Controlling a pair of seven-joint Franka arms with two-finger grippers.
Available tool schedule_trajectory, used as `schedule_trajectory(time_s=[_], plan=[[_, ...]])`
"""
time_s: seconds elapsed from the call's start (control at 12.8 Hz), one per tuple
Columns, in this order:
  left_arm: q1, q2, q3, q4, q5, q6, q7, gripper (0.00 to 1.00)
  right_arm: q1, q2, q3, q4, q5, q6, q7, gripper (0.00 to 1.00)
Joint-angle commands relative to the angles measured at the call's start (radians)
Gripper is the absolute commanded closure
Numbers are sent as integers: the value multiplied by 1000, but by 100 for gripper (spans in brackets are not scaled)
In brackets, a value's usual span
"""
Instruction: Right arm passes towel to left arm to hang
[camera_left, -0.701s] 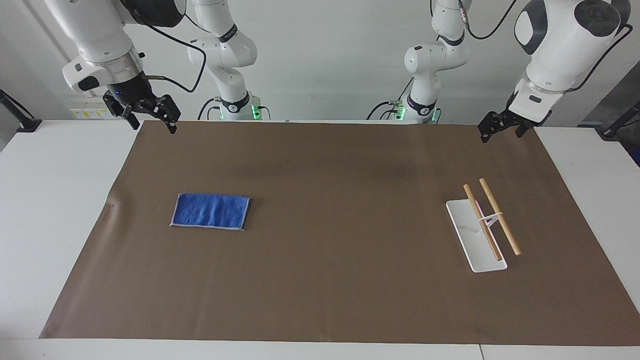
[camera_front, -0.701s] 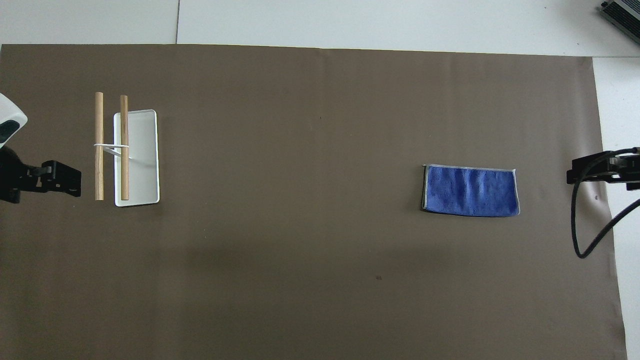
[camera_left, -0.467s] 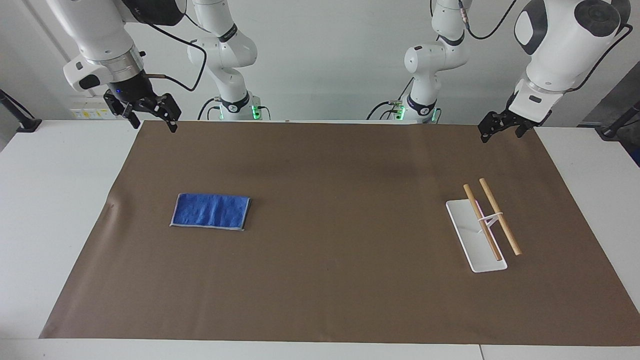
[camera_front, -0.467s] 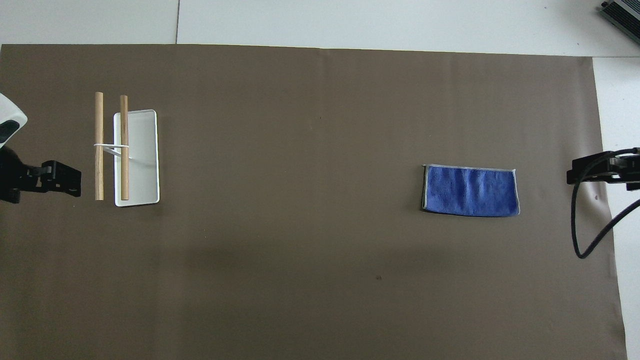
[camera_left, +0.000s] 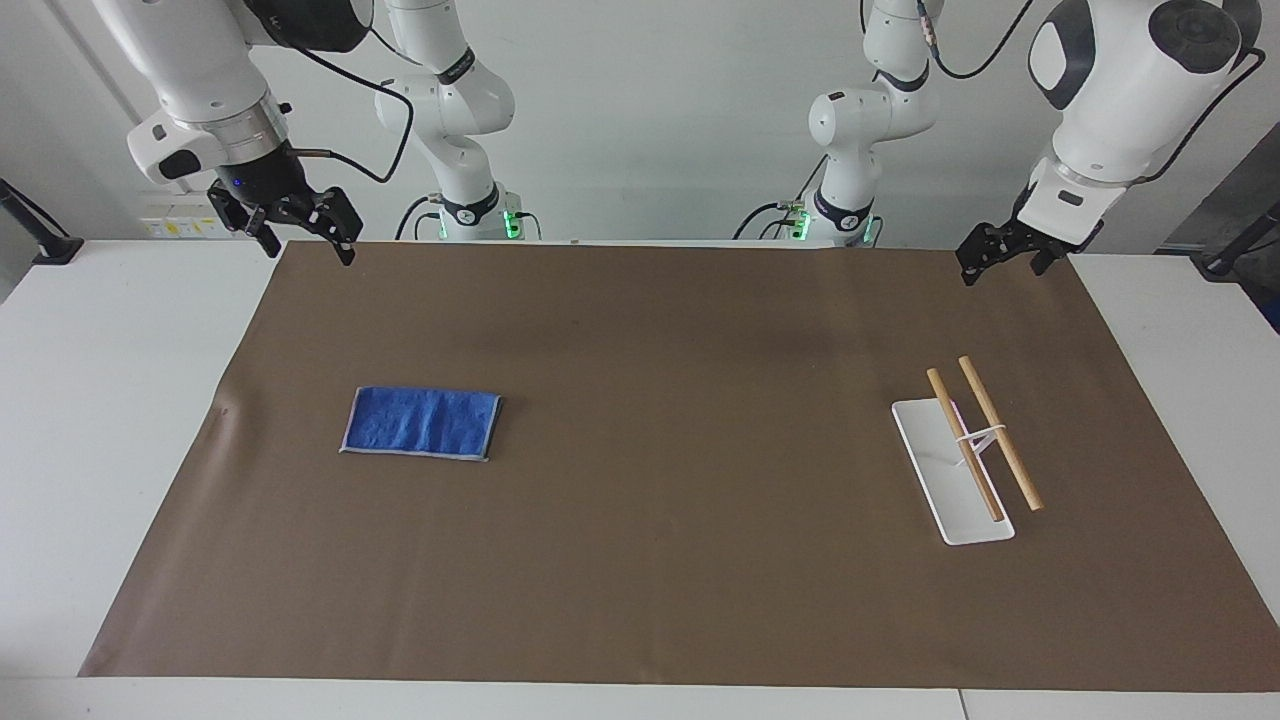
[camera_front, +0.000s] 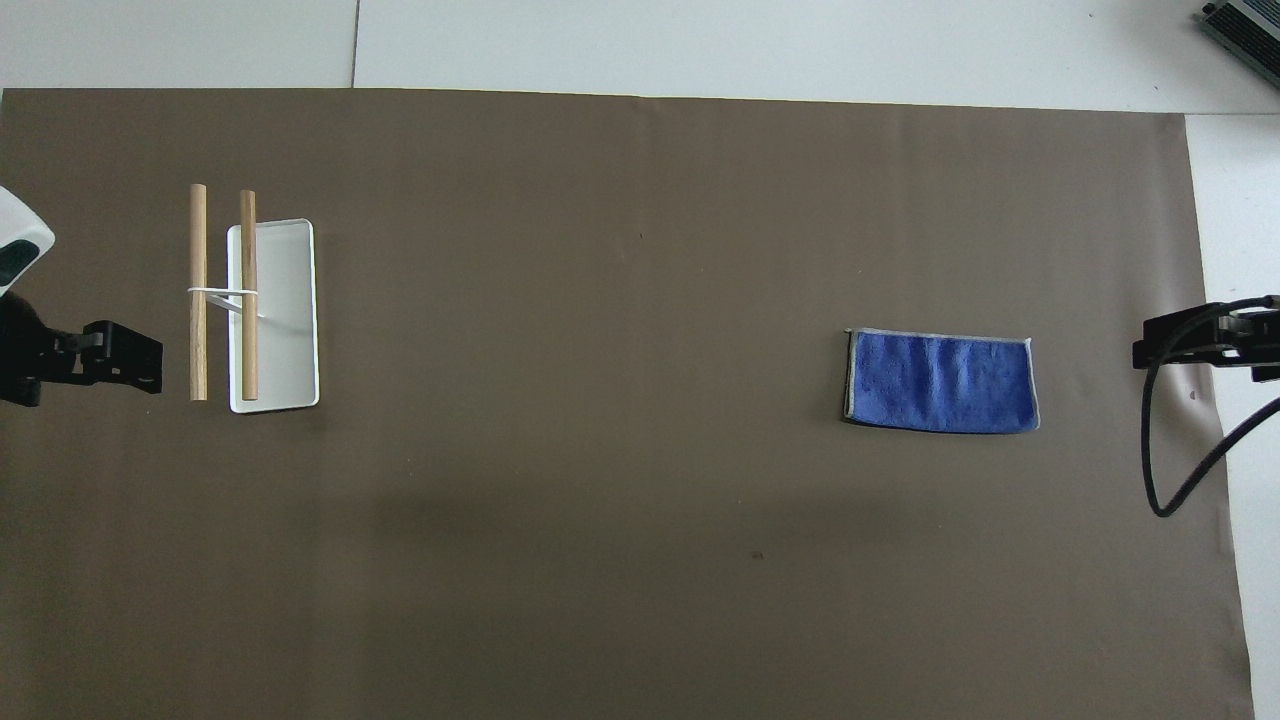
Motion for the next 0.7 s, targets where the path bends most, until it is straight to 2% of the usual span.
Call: schedule_trajectory(time_s=[0.0, 0.62], plan=[[10, -32, 2, -38, -14, 22, 3, 0, -4, -27, 3, -34, 2, 18, -10, 0], [8, -32, 2, -38, -14, 22, 3, 0, -5, -27, 3, -34, 2, 26, -10, 0]])
